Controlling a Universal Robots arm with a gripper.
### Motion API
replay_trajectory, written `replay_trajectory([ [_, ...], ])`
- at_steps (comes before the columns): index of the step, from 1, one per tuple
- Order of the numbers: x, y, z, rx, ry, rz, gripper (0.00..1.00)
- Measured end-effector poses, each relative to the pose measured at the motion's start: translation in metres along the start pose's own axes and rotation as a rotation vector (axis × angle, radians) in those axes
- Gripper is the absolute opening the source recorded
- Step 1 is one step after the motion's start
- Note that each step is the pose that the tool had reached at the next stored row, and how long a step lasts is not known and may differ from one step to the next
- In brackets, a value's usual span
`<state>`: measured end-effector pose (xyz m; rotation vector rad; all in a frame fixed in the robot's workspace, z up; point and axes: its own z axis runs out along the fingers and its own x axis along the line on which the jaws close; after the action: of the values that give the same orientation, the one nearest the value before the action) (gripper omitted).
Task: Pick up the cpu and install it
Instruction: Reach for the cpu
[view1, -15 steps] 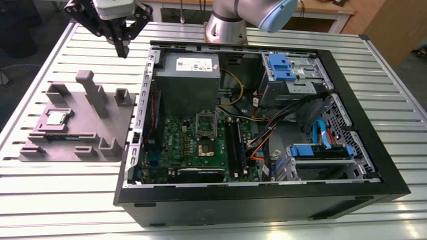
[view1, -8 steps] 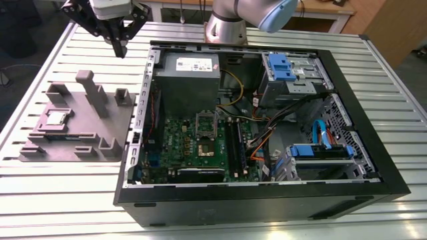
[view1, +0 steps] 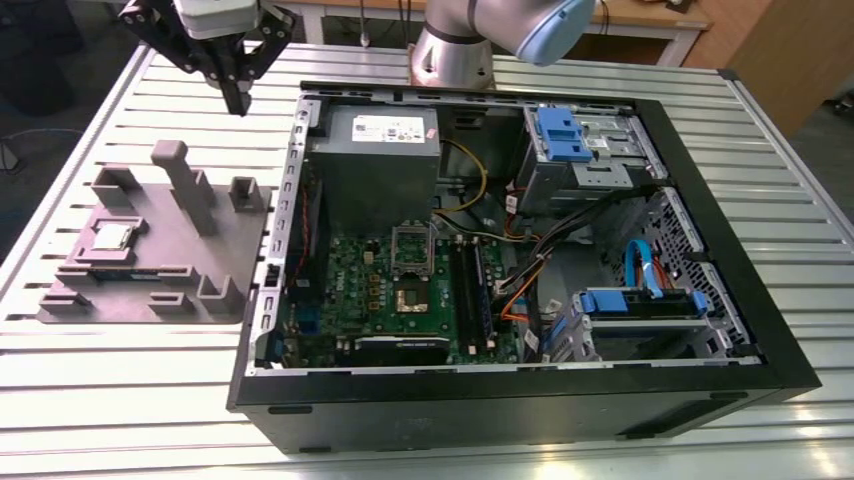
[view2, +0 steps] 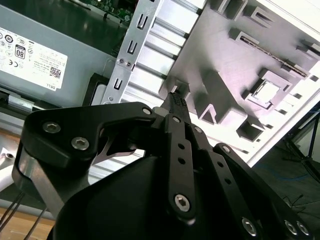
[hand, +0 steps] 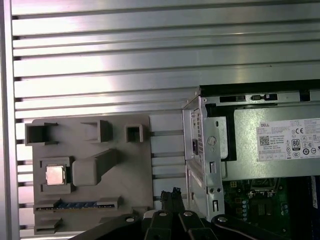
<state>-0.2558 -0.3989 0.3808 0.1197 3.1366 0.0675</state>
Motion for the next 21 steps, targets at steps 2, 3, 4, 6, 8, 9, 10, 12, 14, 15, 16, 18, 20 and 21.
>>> replay_trajectory([
  [2, 0.0005, 0.0000, 0.0000, 0.0000, 0.0000, 0.000, 0.10],
  [3, 0.0008, -0.0001, 0.0000, 0.0000, 0.0000, 0.000, 0.10],
  [4, 0.0010, -0.0001, 0.0000, 0.0000, 0.0000, 0.000, 0.10],
  [6, 0.0014, -0.0001, 0.0000, 0.0000, 0.0000, 0.000, 0.10],
  [8, 0.0019, -0.0001, 0.0000, 0.0000, -0.0001, 0.000, 0.10],
  [9, 0.0021, -0.0002, 0.0000, 0.0000, 0.0000, 0.000, 0.10],
  [10, 0.0024, -0.0002, 0.0000, 0.0000, 0.0001, 0.000, 0.10],
  [12, 0.0027, -0.0002, 0.0000, 0.0000, 0.0000, 0.000, 0.10],
  [14, 0.0032, -0.0003, 0.0000, 0.0000, 0.0000, 0.000, 0.10],
  [15, 0.0034, -0.0003, 0.0000, 0.0000, 0.0000, 0.000, 0.10],
  [16, 0.0037, -0.0003, 0.0000, 0.0000, 0.0000, 0.000, 0.10],
  [18, 0.0043, -0.0003, 0.0000, -0.0001, 0.0000, 0.000, 0.10],
  [20, 0.0047, -0.0004, 0.0000, 0.0000, 0.0000, 0.000, 0.10],
  [21, 0.0049, -0.0004, 0.0000, 0.0000, 0.0000, 0.000, 0.10],
])
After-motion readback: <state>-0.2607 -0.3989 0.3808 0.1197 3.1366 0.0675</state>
